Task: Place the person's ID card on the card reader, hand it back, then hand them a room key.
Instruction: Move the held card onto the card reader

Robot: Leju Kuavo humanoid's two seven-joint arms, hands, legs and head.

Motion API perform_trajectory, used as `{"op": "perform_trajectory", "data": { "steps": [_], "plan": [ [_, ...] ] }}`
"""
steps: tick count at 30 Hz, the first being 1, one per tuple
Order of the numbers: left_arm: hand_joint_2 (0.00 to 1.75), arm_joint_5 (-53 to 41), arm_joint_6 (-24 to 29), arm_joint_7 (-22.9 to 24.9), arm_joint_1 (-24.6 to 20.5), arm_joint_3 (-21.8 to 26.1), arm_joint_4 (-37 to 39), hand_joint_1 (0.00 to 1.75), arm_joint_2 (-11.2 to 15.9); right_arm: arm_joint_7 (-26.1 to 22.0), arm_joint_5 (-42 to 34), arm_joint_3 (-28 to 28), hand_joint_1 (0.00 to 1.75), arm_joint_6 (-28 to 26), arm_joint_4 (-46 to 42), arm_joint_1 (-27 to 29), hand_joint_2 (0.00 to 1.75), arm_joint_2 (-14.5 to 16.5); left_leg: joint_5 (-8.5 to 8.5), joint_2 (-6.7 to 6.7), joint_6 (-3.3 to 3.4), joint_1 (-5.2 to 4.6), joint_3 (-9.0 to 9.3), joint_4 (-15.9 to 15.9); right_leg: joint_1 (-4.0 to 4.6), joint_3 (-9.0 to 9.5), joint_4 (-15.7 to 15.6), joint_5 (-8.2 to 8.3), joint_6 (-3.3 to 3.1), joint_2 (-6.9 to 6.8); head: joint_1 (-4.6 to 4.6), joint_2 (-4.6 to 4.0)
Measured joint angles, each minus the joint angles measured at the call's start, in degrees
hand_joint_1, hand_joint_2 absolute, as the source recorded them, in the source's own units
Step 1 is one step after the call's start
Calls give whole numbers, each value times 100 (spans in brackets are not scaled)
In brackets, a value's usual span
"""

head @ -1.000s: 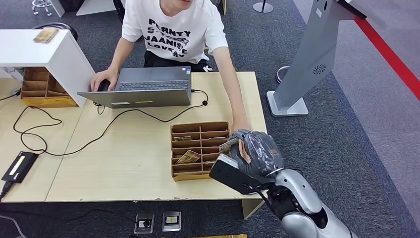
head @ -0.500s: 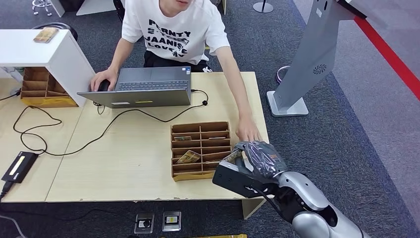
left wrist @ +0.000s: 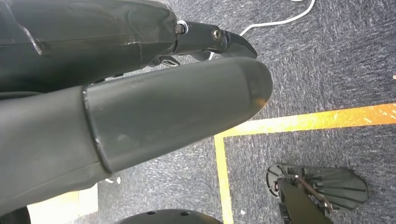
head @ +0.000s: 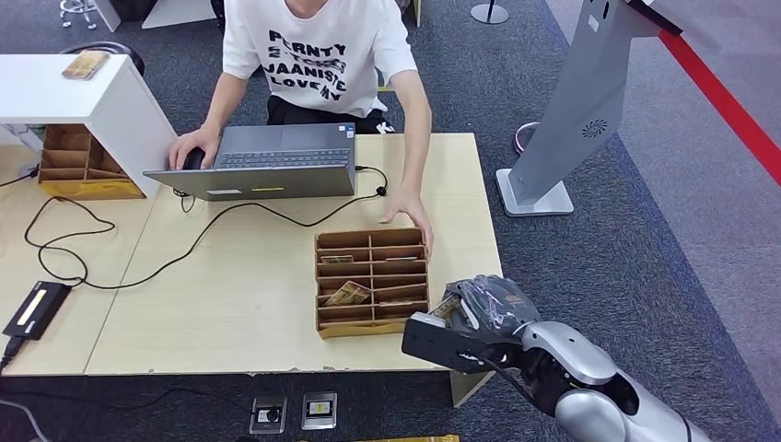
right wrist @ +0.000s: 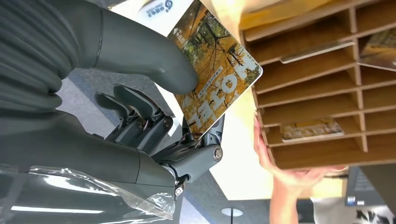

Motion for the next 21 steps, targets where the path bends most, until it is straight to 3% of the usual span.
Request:
{"op": "perform_trajectory", "data": {
  "steps": [21],
  "plan": [
    [0,91,-6,17,-1,-2,0,0,49,-2,-600,442,175,0,647,-84,175,-146,0,-1,0,0,-2,0,0,0,0,0,0,-3,0,0]
  ]
}}
